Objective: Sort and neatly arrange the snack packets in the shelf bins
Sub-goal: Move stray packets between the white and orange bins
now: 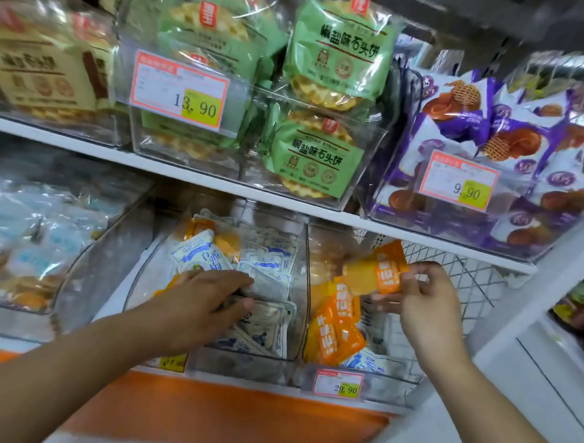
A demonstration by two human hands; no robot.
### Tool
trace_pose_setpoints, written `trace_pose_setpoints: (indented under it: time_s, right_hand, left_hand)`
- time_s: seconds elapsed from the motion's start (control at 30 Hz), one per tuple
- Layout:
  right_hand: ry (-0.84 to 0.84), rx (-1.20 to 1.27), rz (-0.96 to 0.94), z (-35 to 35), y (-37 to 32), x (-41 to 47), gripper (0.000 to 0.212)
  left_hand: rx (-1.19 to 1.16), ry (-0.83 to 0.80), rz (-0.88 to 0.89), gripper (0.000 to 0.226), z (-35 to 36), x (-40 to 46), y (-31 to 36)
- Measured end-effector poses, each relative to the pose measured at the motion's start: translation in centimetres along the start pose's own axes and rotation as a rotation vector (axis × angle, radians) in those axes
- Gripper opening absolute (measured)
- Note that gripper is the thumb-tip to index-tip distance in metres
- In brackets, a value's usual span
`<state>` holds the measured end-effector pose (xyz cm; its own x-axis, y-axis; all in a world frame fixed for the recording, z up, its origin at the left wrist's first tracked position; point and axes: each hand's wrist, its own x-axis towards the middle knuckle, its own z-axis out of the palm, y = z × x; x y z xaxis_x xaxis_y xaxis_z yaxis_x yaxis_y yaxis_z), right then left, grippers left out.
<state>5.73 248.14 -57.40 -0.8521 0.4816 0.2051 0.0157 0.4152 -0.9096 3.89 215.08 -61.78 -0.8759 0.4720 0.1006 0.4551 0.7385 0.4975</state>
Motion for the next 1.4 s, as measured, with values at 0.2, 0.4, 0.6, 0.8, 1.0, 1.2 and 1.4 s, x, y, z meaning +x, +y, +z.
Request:
trace_pose_setpoints:
  time_s: [0.2, 0.4, 0.6, 0.8, 1.0, 1.2, 1.4]
  right_hand:
    - [-0.25, -0.557, -0.279, 0.3, -0.5, -1.0, 0.015]
    - [-0.36, -0.572, -0.474, 4.4, -4.5, -2.8, 0.028]
    - [-0.703, -0.589, -0.374, 15.7, -8.2, -2.1, 0.048]
    - [-0.601, -0.649, -0.22, 23.3, -7.8, 1.4, 0.038]
    - [-0.578, -0.576, -0.207, 23.7, -7.0, 1.9, 0.009]
    - [-0.306, -0.571, -0.263, 15.6, -7.8, 1.2, 0.017]
    - [-0.007, -0.377, -0.224, 4.8, -4.6, -1.5, 0.026]
  left_hand:
    - [0.039, 0.054, -0.031, 0.049, -1.0, -1.3, 0.4]
    - [0.248, 0.176, -0.047, 0.082, -3.4, -2.6, -3.1]
    - [0.066, 0.172, -0.174, 0.082, -4.6, -4.2, -6.3]
    - [-0.195, 0.144, -0.204, 0.093, -3.5, -4.0, -7.3]
    - [-0.231, 0.105, -0.2, 0.086, -3.9, -4.0, -7.4]
    - [-0.021, 0.157, -0.199, 0.093, -4.1, -4.1, -6.2]
    - [0.075, 0.125, -0.029, 0.085, -3.2, -3.6, -2.1]
